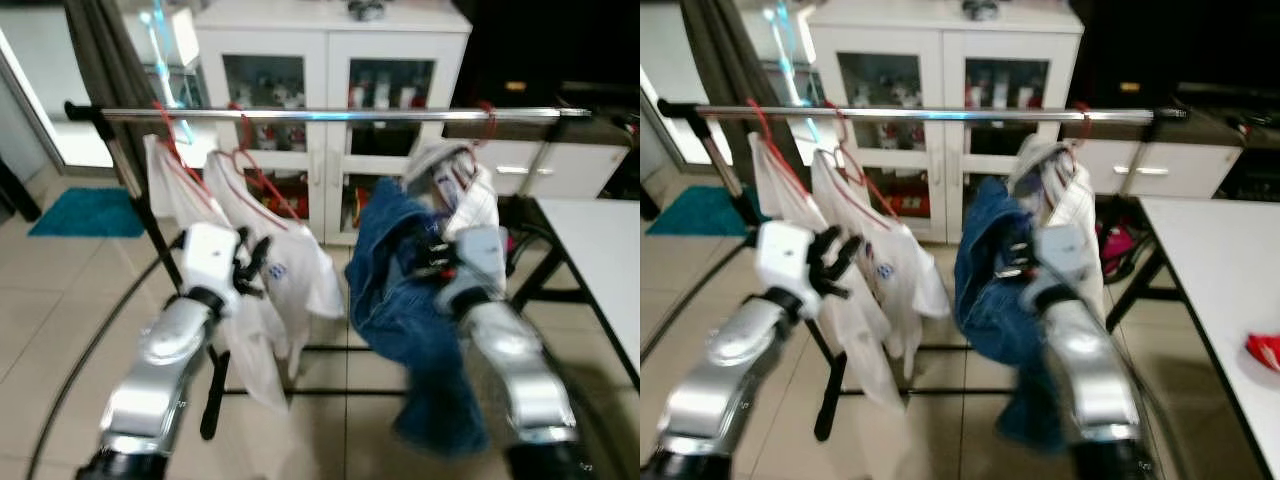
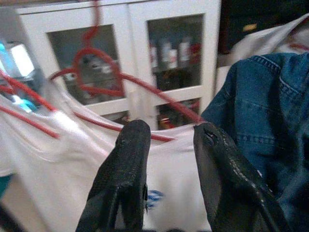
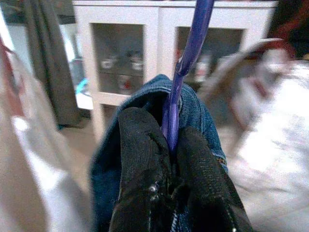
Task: Hang hanger
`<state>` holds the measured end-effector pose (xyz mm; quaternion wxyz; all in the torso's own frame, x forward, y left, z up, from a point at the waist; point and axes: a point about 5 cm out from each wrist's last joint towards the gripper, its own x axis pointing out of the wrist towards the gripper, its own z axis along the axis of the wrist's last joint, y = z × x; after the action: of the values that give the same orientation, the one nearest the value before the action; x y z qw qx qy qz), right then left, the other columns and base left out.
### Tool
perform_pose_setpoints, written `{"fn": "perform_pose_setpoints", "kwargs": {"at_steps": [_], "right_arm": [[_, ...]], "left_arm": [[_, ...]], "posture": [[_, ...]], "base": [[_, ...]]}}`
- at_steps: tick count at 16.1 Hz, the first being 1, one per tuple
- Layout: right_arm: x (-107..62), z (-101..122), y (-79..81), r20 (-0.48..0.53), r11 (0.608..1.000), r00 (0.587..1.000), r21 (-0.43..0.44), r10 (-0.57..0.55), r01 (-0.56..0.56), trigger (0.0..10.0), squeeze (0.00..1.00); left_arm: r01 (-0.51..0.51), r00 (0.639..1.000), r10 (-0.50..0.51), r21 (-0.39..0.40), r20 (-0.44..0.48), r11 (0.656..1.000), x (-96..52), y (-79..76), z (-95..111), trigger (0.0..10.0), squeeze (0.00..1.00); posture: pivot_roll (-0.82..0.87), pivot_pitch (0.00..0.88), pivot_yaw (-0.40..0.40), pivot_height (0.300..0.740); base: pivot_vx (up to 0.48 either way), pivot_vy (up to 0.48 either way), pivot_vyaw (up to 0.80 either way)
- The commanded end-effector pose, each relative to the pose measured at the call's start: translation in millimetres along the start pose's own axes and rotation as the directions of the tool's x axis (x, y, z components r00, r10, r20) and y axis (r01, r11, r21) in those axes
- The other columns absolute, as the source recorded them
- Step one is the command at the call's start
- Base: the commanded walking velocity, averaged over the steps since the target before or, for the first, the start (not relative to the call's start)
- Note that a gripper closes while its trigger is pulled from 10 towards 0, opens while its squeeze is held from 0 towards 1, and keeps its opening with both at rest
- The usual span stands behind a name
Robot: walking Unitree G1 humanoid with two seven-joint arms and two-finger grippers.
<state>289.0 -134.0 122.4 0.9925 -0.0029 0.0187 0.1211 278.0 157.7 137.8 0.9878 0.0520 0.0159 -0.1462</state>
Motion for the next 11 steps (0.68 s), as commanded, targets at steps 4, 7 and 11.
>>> {"fn": "perform_pose_setpoints", "kwargs": {"at_steps": [4, 7, 11], "right_arm": [[0.5, 20, -6.4, 0.092, 0.998, 0.995, -0.043, -0.038, 0.042, 10.0, 0.00], [3.4, 24, -7.9, 0.065, 0.986, 0.996, -0.156, -0.055, 0.065, 10.0, 0.00], [11.6, 40, -12.4, 0.099, 0.978, 0.989, -0.168, -0.110, 0.126, 10.0, 0.00]], "left_arm": [[0.013, 1.000, -0.013, 0.012, 0.018, 1.000, 2.0, -3.0, 5, 10.0, 0.00], [0.037, 0.999, -0.037, 0.046, 0.014, 0.998, 1.6, -3.1, 6, 10.0, 0.00], [0.100, 0.995, -0.101, 0.101, 0.006, 0.990, -0.5, -3.2, 10, 10.0, 0.00]], "posture": [[-0.08, 0.000, 0.032, 0.719], [-0.08, 0.000, 0.032, 0.719], [-0.07, 0.000, 0.031, 0.719]], "base": [[0.353, 0.000, 0.56], [0.338, 0.000, 0.00], [0.303, 0.000, 0.00]]}}
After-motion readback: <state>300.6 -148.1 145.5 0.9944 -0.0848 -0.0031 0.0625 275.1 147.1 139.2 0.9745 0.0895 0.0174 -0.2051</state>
